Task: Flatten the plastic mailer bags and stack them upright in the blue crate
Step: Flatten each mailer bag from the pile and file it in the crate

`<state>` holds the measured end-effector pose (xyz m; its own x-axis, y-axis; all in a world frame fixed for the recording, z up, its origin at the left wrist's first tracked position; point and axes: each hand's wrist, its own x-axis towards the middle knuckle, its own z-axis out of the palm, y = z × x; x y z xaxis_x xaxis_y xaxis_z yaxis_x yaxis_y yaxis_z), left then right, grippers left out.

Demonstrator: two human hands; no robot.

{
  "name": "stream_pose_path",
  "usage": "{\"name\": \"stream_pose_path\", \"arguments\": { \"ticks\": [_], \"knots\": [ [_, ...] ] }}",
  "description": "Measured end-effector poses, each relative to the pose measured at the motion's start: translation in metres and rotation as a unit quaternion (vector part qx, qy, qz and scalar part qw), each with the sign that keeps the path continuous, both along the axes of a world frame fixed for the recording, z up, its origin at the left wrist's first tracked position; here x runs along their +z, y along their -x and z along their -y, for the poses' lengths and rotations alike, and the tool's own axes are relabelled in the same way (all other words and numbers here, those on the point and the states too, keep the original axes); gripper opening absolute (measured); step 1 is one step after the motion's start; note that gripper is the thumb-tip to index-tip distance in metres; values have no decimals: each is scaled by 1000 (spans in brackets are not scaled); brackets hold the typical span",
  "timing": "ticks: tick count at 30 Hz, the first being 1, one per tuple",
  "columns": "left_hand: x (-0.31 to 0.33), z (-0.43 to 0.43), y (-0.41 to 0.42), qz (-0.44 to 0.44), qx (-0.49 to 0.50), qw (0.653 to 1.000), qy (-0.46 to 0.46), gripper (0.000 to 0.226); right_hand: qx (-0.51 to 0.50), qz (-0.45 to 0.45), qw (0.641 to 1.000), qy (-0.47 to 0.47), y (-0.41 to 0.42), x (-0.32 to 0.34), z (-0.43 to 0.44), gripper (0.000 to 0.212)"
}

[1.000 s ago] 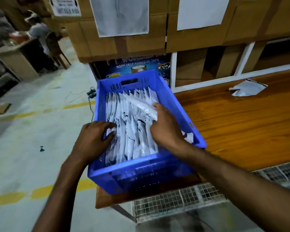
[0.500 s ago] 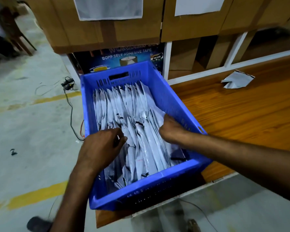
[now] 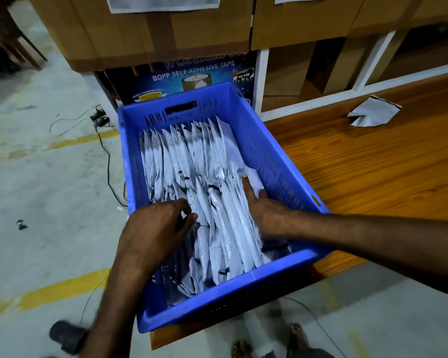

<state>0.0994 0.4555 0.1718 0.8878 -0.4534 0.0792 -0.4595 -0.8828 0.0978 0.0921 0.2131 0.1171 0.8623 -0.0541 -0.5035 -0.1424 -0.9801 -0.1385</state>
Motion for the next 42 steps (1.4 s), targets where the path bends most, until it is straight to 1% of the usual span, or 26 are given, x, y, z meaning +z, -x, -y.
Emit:
{"name": "stream_pose_path", "arguments": {
  "ticks": [2, 6, 8, 9, 10, 11, 13, 14, 16, 18, 21, 26, 29, 33, 37, 42],
  "knots": [
    [-1, 0, -1, -6, 1, 1000, 8, 27, 17, -13, 1000, -2, 2, 0, -1, 119],
    [-2, 0, -2, -13, 4, 1000, 20, 27, 27, -18, 999, -41, -3, -3, 4, 145],
    [-3, 0, -3, -14, 6, 1000, 20, 28, 31, -29, 998, -44, -8, -5, 5, 152],
    [-2, -1, -3, -13, 7, 1000, 20, 28, 32, -33, 998, -35, -10, -5, 6, 152],
    [-3, -1, -2, -12, 7, 1000, 18, 28, 26, -36, 999, -23, -11, -3, 5, 147],
    [-3, -1, -2, -10, 7, 1000, 18, 28, 16, -28, 999, -9, -12, 1, 3, 137],
    [-4, -1, -2, -7, 6, 1000, 20, 29, -1, 17, 1000, 10, -16, 10, 2, 115],
    [-4, -2, -1, -6, 6, 1000, 21, 29, -3, 46, 999, 10, -19, 14, 2, 111],
    [-5, -2, 0, -1, 4, 1000, 17, 28, 21, 61, 998, 3, -24, 12, 5, 116],
    [-5, -2, 0, 3, 3, 1000, 16, 28, 41, 34, 999, -8, -27, 4, 7, 124],
    [-5, -2, 0, 7, 2, 1000, 15, 27, 64, 23, 998, -7, -30, -6, 7, 129],
    [-5, -2, -1, 6, 3, 1000, 12, 28, 85, 14, 996, -19, -25, -10, 9, 131],
    [-5, -2, -2, 6, 3, 1000, 15, 28, 106, 20, 994, -11, -23, -12, 7, 128],
    [-4, -1, -2, 0, 9, 1000, 13, 28, 123, 25, 992, -7, -22, -15, 8, 129],
    [-2, -1, 0, -8, 17, 1000, 11, 28, 126, 36, 991, -11, -22, -16, 5, 141],
    [3, 0, 2, -5, 15, 1000, 22, 26, 132, 26, 990, -43, -24, -8, 7, 166]
  ]
}}
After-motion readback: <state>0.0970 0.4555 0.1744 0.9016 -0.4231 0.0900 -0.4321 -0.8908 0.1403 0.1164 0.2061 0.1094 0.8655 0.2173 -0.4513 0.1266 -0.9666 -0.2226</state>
